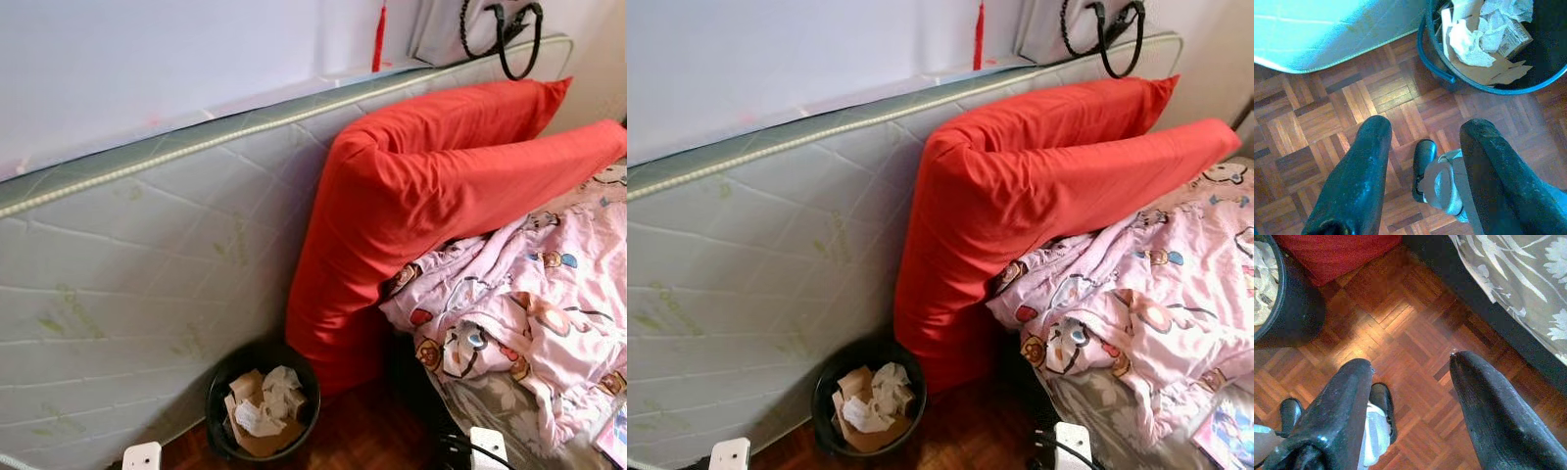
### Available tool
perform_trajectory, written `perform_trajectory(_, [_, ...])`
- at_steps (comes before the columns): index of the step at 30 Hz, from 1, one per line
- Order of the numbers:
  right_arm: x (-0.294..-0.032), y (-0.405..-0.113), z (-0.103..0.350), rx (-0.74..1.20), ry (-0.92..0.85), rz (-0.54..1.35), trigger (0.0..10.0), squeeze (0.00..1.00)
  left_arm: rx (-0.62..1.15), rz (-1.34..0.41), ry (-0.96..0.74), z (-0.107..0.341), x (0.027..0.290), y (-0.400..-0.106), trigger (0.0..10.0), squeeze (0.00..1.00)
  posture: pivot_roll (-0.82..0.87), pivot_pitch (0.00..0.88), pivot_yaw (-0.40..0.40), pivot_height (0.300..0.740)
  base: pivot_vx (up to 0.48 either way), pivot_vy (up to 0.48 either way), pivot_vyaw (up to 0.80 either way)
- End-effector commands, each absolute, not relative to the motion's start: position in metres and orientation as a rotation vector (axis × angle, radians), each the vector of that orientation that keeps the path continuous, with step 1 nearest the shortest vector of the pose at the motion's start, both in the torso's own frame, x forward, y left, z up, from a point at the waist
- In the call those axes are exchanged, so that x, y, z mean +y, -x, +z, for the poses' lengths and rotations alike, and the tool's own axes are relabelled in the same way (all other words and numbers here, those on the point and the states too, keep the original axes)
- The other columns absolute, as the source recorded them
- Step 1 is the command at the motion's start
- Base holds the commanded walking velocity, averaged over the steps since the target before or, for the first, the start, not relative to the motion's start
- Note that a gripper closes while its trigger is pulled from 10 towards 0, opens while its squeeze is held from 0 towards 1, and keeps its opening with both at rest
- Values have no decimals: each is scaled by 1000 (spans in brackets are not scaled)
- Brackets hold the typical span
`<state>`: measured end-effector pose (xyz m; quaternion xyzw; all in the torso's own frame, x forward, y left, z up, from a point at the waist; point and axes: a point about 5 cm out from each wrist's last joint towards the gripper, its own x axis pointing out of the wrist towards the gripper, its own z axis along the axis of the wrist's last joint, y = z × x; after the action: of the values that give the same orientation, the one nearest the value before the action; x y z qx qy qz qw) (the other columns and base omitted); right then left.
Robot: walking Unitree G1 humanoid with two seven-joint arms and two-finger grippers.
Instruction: Clean up the room
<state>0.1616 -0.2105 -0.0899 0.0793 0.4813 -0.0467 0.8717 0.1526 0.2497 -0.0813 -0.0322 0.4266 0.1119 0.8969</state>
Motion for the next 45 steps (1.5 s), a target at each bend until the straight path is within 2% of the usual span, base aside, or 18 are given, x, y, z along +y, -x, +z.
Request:
perform_trajectory(1, [-211,-158,-91,1013,-175,-107,10000,0,886,217,58,-82,244,-154,10000,0,136,0,-27,740,0,0,-800])
perform_trajectory(14, [-206,-159,-92,1003,-200,-97,10000,0,884,188,29,-81,243,-158,10000,0,140,0,-2,740,0,0,-800])
perform_trajectory(20, [-201,-159,-92,1006,-211,-97,10000,0,882,180,7,-79,249,-159,10000,0,134,0,11,740,0,0,0])
perform_trajectory(31, [-203,-160,-92,1006,-209,-102,10000,0,851,166,7,-76,246,-167,10000,0,143,0,5,740,0,-116,-782])
perform_trajectory(45, [-207,-160,-91,991,-205,-122,10000,0,846,172,16,-77,244,-165,10000,0,146,0,-11,740,0,-323,0])
